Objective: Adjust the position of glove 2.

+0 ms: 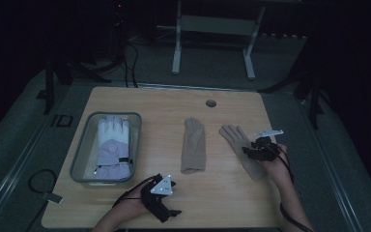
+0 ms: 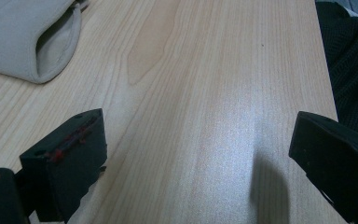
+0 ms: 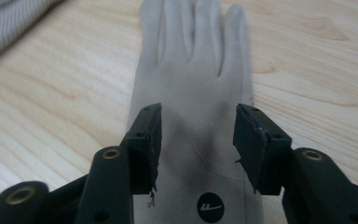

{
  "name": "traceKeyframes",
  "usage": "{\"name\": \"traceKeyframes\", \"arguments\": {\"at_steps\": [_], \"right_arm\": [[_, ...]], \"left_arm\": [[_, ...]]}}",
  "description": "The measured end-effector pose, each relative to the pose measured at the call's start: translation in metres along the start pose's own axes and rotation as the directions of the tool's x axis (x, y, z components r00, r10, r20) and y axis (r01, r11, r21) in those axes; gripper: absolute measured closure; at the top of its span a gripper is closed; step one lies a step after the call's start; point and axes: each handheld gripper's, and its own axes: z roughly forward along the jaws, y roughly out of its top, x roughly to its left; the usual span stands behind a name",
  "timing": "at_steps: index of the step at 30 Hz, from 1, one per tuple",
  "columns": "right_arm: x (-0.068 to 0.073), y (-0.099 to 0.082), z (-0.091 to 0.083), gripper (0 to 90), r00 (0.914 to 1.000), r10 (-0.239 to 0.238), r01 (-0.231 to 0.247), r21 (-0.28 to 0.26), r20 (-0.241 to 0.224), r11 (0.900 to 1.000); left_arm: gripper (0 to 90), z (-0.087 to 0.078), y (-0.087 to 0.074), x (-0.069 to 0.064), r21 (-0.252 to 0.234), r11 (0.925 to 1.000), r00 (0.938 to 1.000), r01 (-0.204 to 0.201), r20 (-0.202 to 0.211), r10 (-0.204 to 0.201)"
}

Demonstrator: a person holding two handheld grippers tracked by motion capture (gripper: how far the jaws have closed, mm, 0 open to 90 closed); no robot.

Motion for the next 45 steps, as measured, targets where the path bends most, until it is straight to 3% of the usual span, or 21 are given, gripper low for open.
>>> {"name": "traceKeyframes", "arguments": {"at_steps": [4, 11, 12, 14, 15, 19, 24, 30, 33, 35, 41, 45], "right_arm": [[-0.006, -0.003, 0.006, 51.3, 0.9992, 0.014, -0.013, 0.011, -0.037, 0.9998], [-0.009, -0.007, 0.018, 58.6, 0.9952, -0.021, 0.021, 0.005, -0.095, 0.9998], [-0.009, -0.008, 0.018, 71.9, 0.996, 0.0, -0.001, -0.007, -0.09, 1.0], [-0.005, -0.009, 0.018, 80.0, 0.9986, 0.038, -0.039, -0.023, -0.035, 0.999], [-0.005, -0.009, 0.018, 80.0, 0.9986, 0.038, -0.039, -0.023, -0.035, 0.999], [0.007, -0.008, 0.018, 82.7, 0.9965, 0.074, -0.073, -0.039, 0.039, 0.9966], [0.019, 0.001, 0.006, 83.2, 0.9779, 0.184, -0.174, -0.103, 0.098, 0.9793], [0.027, 0.014, -0.012, 83.3, 0.9598, 0.236, -0.216, -0.139, 0.152, 0.9665], [0.027, 0.015, -0.022, 83.3, 0.9374, 0.308, -0.282, -0.163, 0.163, 0.9454], [0.028, 0.015, -0.026, 83.3, 0.9286, 0.325, -0.295, -0.174, 0.179, 0.9394], [0.031, 0.008, -0.024, 83.1, 0.9066, 0.377, -0.345, -0.179, 0.191, 0.9214], [0.031, 0.002, -0.012, 82.9, 0.9037, 0.383, -0.357, -0.156, 0.193, 0.9211]], "left_arm": [[4.2, 0.001, 0.0, 0.0, 0.005, 1.0, 1.0, -0.001, 0.002, 0.001], [4.2, 0.001, 0.0, 0.0, 0.005, 1.0, 1.0, -0.005, 0.002, 0.005], [4.2, 0.001, 0.0, 0.0, 0.005, 1.0, 1.0, -0.004, 0.002, 0.004], [4.2, 0.0, 0.0, -0.001, 0.005, 1.0, 1.0, -0.005, -0.001, 0.005], [4.2, 0.0, 0.0, -0.001, 0.006, 1.0, 1.0, -0.007, -0.001, 0.007], [4.2, 0.0, 0.0, -0.001, 0.005, 1.0, 1.0, -0.007, 0.0, 0.007], [4.2, 0.0, 0.0, -0.001, 0.004, 1.0, 1.0, -0.008, 0.002, 0.008], [4.2, 0.0, 0.0, -0.001, 0.003, 1.0, 1.0, -0.009, 0.003, 0.009], [4.2, 0.0, 0.0, -0.001, 0.007, 0.9999, 0.9999, -0.014, 0.001, 0.014], [4.2, 0.001, 0.0, -0.001, 0.007, 0.9998, 0.9999, -0.016, -0.001, 0.016], [4.2, 0.001, 0.001, -0.001, 0.006, 0.9999, 0.9999, -0.013, -0.001, 0.013], [4.2, 0.001, 0.001, -0.002, 0.009, 0.9998, 0.9998, -0.018, -0.005, 0.018]]}}
